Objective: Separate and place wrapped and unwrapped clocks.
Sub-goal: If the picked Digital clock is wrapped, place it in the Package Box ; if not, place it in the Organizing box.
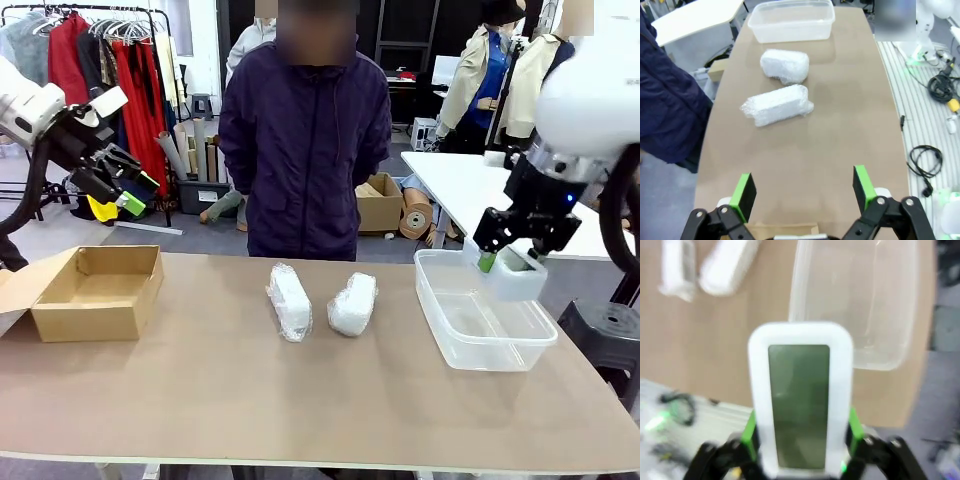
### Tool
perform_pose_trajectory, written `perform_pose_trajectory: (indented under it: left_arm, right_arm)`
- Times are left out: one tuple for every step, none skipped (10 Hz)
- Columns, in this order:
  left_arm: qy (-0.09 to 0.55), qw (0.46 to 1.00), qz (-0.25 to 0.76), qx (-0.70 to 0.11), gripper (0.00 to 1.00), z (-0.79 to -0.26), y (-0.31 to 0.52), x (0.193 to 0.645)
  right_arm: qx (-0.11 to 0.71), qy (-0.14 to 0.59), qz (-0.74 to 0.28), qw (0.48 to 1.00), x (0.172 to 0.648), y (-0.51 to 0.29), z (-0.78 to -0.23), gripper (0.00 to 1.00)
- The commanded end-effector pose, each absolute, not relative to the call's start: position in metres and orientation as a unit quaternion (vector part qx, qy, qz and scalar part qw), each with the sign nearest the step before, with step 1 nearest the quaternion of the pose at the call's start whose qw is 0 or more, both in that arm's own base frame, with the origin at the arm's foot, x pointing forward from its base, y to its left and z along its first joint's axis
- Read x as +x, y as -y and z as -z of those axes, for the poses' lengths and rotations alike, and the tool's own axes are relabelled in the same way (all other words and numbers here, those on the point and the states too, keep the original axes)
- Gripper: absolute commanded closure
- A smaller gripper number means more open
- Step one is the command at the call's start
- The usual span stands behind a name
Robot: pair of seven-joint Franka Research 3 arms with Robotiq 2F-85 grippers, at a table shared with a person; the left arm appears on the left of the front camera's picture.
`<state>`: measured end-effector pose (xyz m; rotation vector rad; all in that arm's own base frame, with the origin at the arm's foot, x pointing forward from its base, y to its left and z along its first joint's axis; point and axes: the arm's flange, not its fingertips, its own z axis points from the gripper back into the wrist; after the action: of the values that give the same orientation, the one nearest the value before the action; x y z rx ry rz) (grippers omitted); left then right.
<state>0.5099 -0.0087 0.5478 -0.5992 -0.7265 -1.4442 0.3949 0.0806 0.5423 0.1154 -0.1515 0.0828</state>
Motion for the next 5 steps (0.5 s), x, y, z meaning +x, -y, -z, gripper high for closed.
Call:
perform_pose_trajectory:
  left_arm:
    - [0.322, 0.649, 0.636, -0.264, 0.00, -0.5494, 0.0089, 0.5093]
    - [0.322, 0.649, 0.636, -0.264, 0.00, -0.5494, 0.0089, 0.5093]
    - [0.322, 0.649, 0.636, -0.264, 0.00, -0.5494, 0.0089, 0.5093]
    - [0.322, 0.649, 0.636, -0.264, 0.00, -0.5494, 0.0089, 0.5093]
    - [0.322, 0.649, 0.636, -0.264, 0.00, -0.5494, 0.0089, 0.5093]
  right_arm:
    - [0.032, 0.058, -0.065, 0.996, 0.4028, -0.0876, -0.5547, 1.00]
    - [0.032, 0.058, -0.065, 0.996, 0.4028, -0.0876, -0.5547, 1.00]
    - [0.032, 0.058, -0.065, 0.996, 0.4028, -0.0876, -0.5547, 1.00]
    - [0.032, 0.058, -0.065, 0.996, 0.4028, -0.0876, -0.5547, 1.00]
    - [0.032, 0.058, -0.065, 0.996, 0.4028, -0.0876, -0.5547, 1.00]
